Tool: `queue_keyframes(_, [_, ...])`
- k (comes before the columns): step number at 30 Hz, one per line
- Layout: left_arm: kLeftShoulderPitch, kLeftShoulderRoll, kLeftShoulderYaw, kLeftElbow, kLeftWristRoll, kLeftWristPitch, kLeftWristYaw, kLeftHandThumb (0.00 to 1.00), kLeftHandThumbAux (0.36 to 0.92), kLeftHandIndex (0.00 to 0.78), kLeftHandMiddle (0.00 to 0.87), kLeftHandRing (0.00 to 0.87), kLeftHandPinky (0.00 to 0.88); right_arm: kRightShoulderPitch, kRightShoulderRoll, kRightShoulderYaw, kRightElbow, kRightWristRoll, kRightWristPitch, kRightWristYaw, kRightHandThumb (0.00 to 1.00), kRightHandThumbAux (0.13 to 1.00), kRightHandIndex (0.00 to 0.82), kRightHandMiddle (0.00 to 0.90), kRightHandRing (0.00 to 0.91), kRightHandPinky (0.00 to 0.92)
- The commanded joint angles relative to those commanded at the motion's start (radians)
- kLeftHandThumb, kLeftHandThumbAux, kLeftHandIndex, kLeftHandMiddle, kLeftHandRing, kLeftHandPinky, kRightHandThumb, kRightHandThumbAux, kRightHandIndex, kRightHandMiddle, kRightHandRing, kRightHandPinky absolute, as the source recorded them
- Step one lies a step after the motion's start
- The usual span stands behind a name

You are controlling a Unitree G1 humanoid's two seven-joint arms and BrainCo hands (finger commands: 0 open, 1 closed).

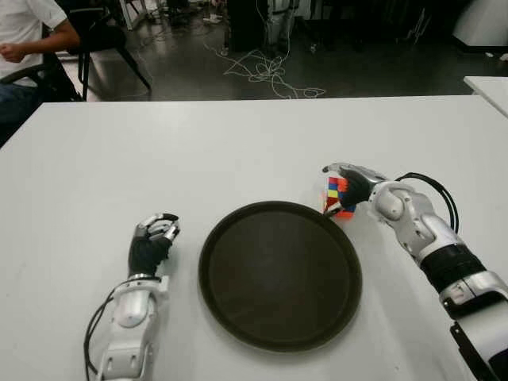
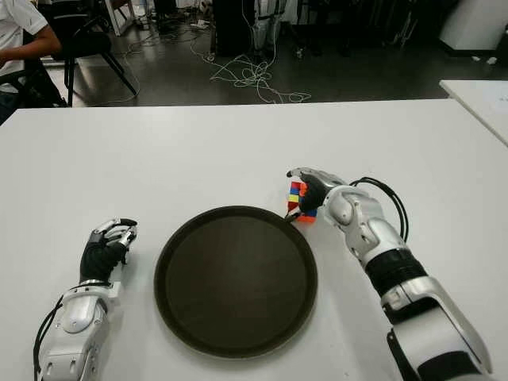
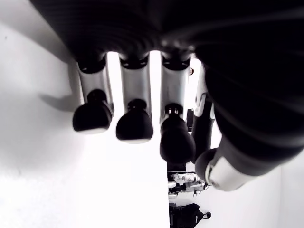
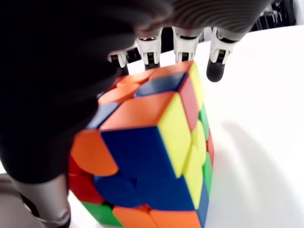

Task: Pick up the Rubik's Cube and put it in the plate

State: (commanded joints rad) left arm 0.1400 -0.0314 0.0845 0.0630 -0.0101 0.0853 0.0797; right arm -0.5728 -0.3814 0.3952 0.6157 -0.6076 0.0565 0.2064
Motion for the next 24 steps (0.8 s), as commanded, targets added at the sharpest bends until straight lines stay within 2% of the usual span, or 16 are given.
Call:
queue_keyframes(5, [0.002, 0.000, 0.001, -0.001, -0.001, 0.002, -0.002, 0.710, 0.704, 0.444, 0.813, 0.819, 0.807, 0.005, 0.005, -0.006, -0.004, 0.006, 0.007, -0.013, 0.000, 0.788, 0.130, 0.155, 0.186, 0.240])
queue_keyframes(10, [0.002, 0.001, 0.003, 0.002, -0.003, -0.002, -0.003, 0.709, 0.704, 0.444, 0.815, 0.820, 0.812, 0.014, 0.015, -0.019, -0.016, 0.013, 0.026, -0.032, 0.000, 0.788, 0.168, 0.193, 0.235, 0.300])
queue_keyframes(12, [0.003, 0.002, 0.003, 0.004, -0.002, -0.008, -0.005, 0.710, 0.704, 0.444, 0.815, 0.821, 0.815, 0.022, 0.025, -0.033, -0.027, 0.022, 0.039, -0.051, 0.000, 0.789, 0.210, 0.233, 0.276, 0.335])
queue_keyframes(13, [0.003, 0.003, 0.003, 0.004, -0.002, -0.010, -0.005, 0.710, 0.704, 0.444, 0.815, 0.823, 0.819, 0.025, 0.029, -0.039, -0.030, 0.027, 0.043, -0.060, 0.000, 0.795, 0.264, 0.275, 0.322, 0.370])
queue_keyframes(17, [0.003, 0.003, 0.002, 0.007, 0.000, -0.019, -0.006, 0.710, 0.703, 0.444, 0.818, 0.829, 0.827, 0.035, 0.044, -0.060, -0.038, 0.044, 0.059, -0.095, 0.000, 0.809, 0.386, 0.370, 0.444, 0.465])
queue_keyframes(20, [0.003, 0.004, 0.001, 0.007, 0.001, -0.022, -0.007, 0.711, 0.703, 0.444, 0.819, 0.830, 0.824, 0.039, 0.055, -0.072, -0.035, 0.052, 0.065, -0.121, 0.000, 0.812, 0.430, 0.399, 0.488, 0.500])
queue_keyframes(24, [0.003, 0.004, 0.001, 0.005, 0.001, -0.019, -0.007, 0.710, 0.704, 0.444, 0.817, 0.824, 0.814, 0.042, 0.066, -0.082, -0.030, 0.058, 0.067, -0.155, 0.000, 0.803, 0.431, 0.397, 0.476, 0.488])
